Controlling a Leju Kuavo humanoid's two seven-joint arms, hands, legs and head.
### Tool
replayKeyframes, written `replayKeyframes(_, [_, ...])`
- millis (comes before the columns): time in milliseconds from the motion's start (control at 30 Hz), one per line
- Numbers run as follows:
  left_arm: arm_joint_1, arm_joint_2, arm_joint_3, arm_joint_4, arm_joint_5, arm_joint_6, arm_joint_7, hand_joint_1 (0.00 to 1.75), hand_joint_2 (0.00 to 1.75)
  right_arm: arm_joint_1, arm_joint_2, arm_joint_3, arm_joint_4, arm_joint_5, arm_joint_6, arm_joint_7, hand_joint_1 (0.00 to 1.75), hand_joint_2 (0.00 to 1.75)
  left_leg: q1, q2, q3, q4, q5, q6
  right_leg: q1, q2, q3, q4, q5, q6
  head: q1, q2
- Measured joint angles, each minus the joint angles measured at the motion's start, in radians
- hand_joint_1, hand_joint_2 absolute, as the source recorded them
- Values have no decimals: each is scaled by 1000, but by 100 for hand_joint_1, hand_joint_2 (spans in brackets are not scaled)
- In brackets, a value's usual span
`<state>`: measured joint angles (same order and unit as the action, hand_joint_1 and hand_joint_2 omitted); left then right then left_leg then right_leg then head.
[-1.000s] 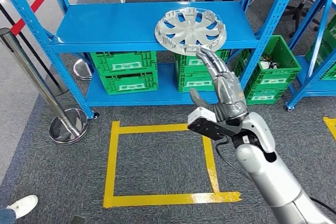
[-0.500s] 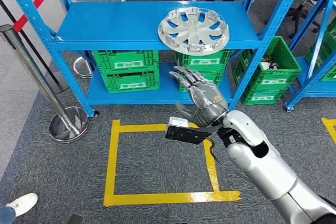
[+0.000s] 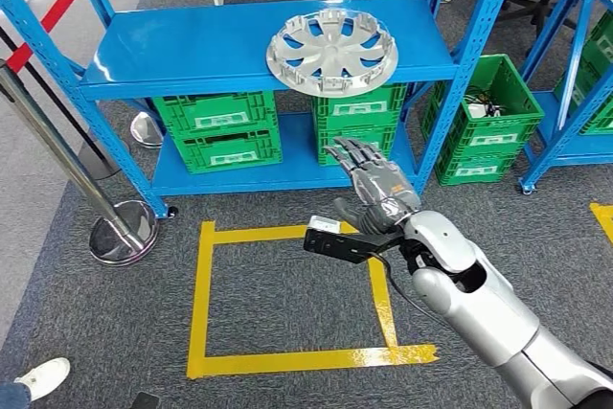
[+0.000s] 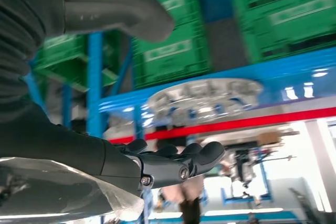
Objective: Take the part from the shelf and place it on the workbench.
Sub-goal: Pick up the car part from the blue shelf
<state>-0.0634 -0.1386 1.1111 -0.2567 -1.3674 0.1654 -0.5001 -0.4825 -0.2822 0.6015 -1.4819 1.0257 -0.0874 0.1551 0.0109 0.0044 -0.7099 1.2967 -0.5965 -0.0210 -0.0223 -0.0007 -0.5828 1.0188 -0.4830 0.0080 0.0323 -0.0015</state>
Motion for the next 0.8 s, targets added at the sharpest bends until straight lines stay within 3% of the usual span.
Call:
replayKeyframes(33, [0, 0, 0, 0, 1, -4, 0, 0, 0, 2, 0, 2, 7, 35, -6, 26, 0, 0, 0, 0, 2, -4, 14, 2, 1, 0, 0, 0, 0, 0, 0, 0])
replayKeyframes(67, [0, 0, 0, 0, 2, -6, 0, 0, 0, 2, 1, 3, 12, 68, -10, 51, 0, 0, -1, 0, 22, -47, 44, 6, 2, 1, 1, 0, 0, 0, 0, 0])
replayKeyframes(100, [0, 0, 0, 0, 3, -7, 0, 0, 0, 2, 2, 4, 17, 95, -14, 72, 0, 0, -1, 0, 55, -115, 81, 11, 2, 2, 2, 0, 0, 0, 0, 0])
replayKeyframes(167, [-1, 1, 0, 0, 5, -7, 1, 0, 0, 2, 5, 4, 26, 119, -18, 94, 0, 0, -5, -1, 111, -235, 123, 20, 5, 3, 1, 1, 0, 4, 0, 0])
replayKeyframes(200, [-1, 1, 0, 0, 6, -7, 1, 0, 0, 2, 6, 4, 30, 124, -19, 99, 0, 0, -7, -2, 123, -264, 127, 22, 6, 3, -1, 1, 1, 8, 1, 0])
replayKeyframes(333, [1, 0, -1, 0, 7, -7, 3, 0, 0, 9, 11, -9, 43, 130, -19, 106, 0, 0, -6, -2, 124, -283, 132, 38, 5, 1, -12, 8, -7, 30, 2, 0])
replayKeyframes(400, [1, 0, -1, 0, 10, -7, 3, 0, 0, 13, 15, -21, 48, 124, -18, 109, 0, 0, -3, -1, 125, -290, 138, 48, 3, 1, -50, 87, -56, 36, 4, 0])
replayKeyframes(467, [3, 0, -1, 0, 13, -8, 3, 0, 0, 22, 17, -28, 54, 119, -18, 109, 0, 0, -3, -1, 123, -289, 139, 52, 3, 1, -112, 222, -115, 39, 6, 0])
replayKeyframes(500, [5, 0, -1, 0, 15, -9, 3, 0, 0, 28, 17, -29, 58, 118, -18, 110, 0, 0, -4, -2, 123, -289, 139, 53, 3, 1, -133, 268, -126, 40, 5, 0])
replayKeyframes(533, [7, 0, -1, 0, 17, -10, 3, 0, 0, 32, 18, -31, 61, 118, -18, 110, 0, 0, -4, -2, 123, -288, 139, 53, 3, 1, -138, 277, -118, 41, 6, 0])
replayKeyframes(567, [7, 0, -1, 0, 17, -10, 3, 0, 0, 35, 18, -33, 63, 118, -18, 110, 0, 0, -4, -2, 123, -287, 138, 52, 3, 1, -122, 244, -92, 39, 6, 0])
replayKeyframes(600, [7, 0, -1, 0, 18, -10, 3, 0, 0, 36, 19, -35, 65, 118, -18, 110, 0, 0, -4, -2, 124, -285, 137, 51, 3, 0, -90, 179, -55, 37, 6, 0])
replayKeyframes(667, [7, 0, -1, 0, 18, -11, 3, 0, 0, 34, 20, -41, 67, 118, -18, 109, 0, 0, -7, -3, 121, -279, 134, 45, 5, -1, -23, 50, -11, 31, 5, 0])
replayKeyframes(700, [7, 0, -1, 0, 18, -11, 3, 0, 0, 33, 22, -43, 68, 118, -18, 109, 0, 0, -9, -3, 118, -277, 134, 40, 7, 0, -4, 14, -4, 28, 4, 0])
replayKeyframes(800, [7, 2, -1, 0, 19, -13, 3, 0, 0, 34, 25, -45, 71, 118, -7, 108, 0, 0, -9, -3, 114, -276, 136, 26, 9, 1, 2, -1, -3, 16, 4, 0])
